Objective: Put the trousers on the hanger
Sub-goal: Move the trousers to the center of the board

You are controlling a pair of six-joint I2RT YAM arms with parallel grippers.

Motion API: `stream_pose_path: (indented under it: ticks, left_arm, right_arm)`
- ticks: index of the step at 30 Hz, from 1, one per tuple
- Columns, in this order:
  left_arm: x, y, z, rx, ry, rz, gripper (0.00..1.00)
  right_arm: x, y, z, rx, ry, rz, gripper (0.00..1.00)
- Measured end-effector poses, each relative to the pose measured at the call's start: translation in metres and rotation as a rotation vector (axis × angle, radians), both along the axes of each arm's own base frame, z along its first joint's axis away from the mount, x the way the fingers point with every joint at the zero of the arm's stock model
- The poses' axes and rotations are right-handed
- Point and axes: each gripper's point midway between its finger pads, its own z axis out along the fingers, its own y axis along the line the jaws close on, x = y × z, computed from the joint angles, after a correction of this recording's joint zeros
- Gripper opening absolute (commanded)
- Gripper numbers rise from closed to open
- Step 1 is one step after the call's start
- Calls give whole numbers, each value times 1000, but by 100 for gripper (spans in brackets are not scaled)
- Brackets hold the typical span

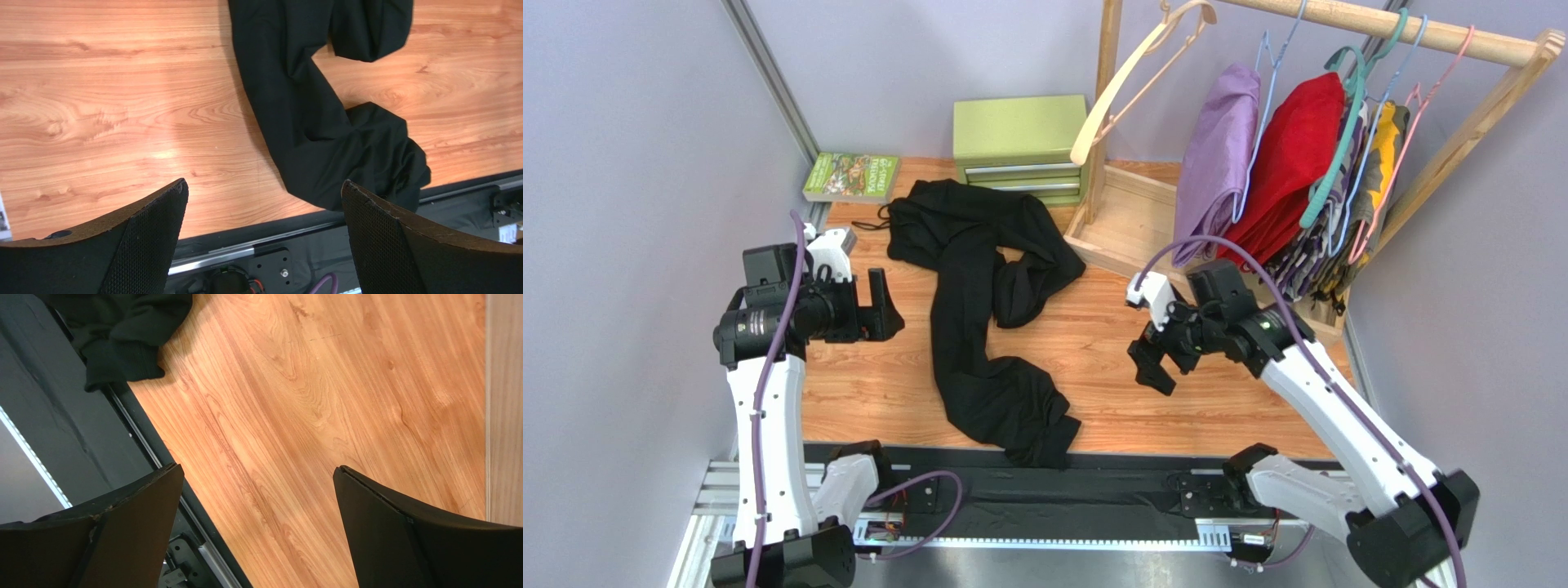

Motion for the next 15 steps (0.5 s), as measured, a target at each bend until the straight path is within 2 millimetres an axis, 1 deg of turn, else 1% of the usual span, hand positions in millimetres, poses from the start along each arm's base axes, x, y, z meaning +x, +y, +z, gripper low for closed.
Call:
stream_pose_path:
  ticks: [4,7,10,11,14,15]
  left_arm:
    - [9,8,-4,18,30,29,100]
    - [27,14,-2,19,49,44,100]
    - [49,19,-6,16,60,50,100]
    - [56,20,-9,12,63,54,100]
    - [78,25,-17,-2,79,67,100]
    - [89,27,-19,-8,86,71,100]
  right_arm:
    - [9,10,-23,-77,59,50,100]
    - [22,26,-36,-124,108,80,100]
    - [34,52,-44,-144,124,118,100]
    - [36,63,-47,-146,124,135,100]
    - [33,97,-55,-149,131,189,100]
    - [32,109,-59,-151,135,206,100]
